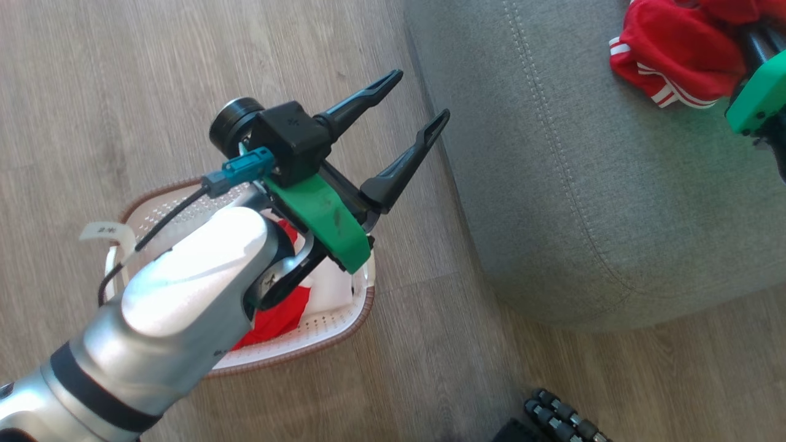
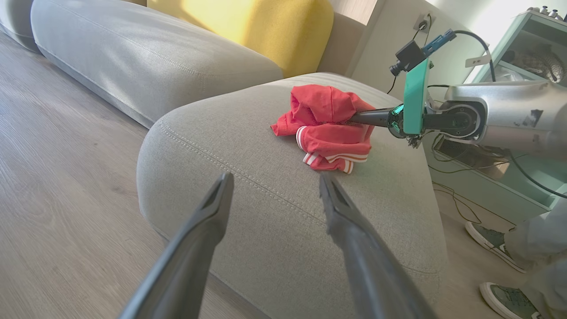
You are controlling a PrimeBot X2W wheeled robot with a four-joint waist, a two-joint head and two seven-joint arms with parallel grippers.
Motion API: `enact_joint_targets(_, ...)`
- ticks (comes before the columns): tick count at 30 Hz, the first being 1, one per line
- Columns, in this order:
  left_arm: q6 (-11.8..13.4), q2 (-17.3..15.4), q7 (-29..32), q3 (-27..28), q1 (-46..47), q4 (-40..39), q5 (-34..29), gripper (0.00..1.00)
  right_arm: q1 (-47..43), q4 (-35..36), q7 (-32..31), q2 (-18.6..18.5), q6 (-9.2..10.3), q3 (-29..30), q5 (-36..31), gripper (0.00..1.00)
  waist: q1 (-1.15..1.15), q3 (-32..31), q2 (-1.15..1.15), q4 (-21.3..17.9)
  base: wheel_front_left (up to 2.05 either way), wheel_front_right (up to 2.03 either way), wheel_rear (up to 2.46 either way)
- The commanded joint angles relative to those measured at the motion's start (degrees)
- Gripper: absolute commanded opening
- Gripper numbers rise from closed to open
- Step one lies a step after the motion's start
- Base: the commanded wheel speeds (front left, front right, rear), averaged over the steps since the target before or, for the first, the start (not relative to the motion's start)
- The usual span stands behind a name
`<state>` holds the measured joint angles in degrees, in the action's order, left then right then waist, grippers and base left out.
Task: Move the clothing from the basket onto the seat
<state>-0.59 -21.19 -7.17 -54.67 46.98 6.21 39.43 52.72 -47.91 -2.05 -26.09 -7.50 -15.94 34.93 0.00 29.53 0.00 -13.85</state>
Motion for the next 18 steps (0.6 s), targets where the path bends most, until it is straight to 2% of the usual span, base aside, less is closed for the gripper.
enact_joint_targets(1,-0.3,-0.4,-0.7,2.0,2.1,-1.2,0.0,1.0,1.1,0.6,-0.3,-2.3,0.01,-0.8,0.8,0.0,0.0,-0.4,0.0,0.0,0.0,0.0,0.0)
enact_joint_targets(2,-0.3,-0.4,-0.7,2.0,2.0,-1.1,0.1,1.0,1.1,0.3,-0.2,-2.4,0.01,-1.1,1.0,0.0,0.0,-0.7,0.0,-0.1,0.0,0.0,0.0)
enact_joint_targets(3,-0.3,-0.5,-0.8,2.0,1.9,-1.0,0.2,1.0,1.1,0.0,-0.2,-2.5,0.01,-1.4,1.2,0.26,0.0,-1.0,0.0,-0.1,0.0,0.0,0.0)
enact_joint_targets(4,-0.2,-0.5,-0.9,2.0,1.8,-0.8,0.3,1.0,1.1,-0.3,-0.1,-2.5,0.01,-1.7,1.4,0.9,0.0,-1.4,0.0,-0.2,0.0,0.0,0.0)
enact_joint_targets(5,-0.2,-0.5,-1.1,2.0,1.7,-0.7,0.4,1.0,1.0,-0.6,-0.4,-2.4,0.01,-2.0,1.9,1.0,0.0,-1.8,0.0,-0.3,0.0,0.0,0.0)
enact_joint_targets(11,0.1,-0.4,-2.1,2.1,0.4,0.2,1.1,1.0,-0.2,-0.8,-1.9,-3.2,0.01,-4.9,4.3,1.0,0.0,-5.0,0.0,-0.9,0.0,0.0,0.0)
enact_joint_targets(18,0.6,-0.5,-3.2,2.3,-1.5,1.2,2.1,1.0,-2.7,1.8,-2.7,-6.4,0.01,-7.6,6.6,1.0,0.0,-9.9,0.0,-1.6,0.0,0.0,0.0)
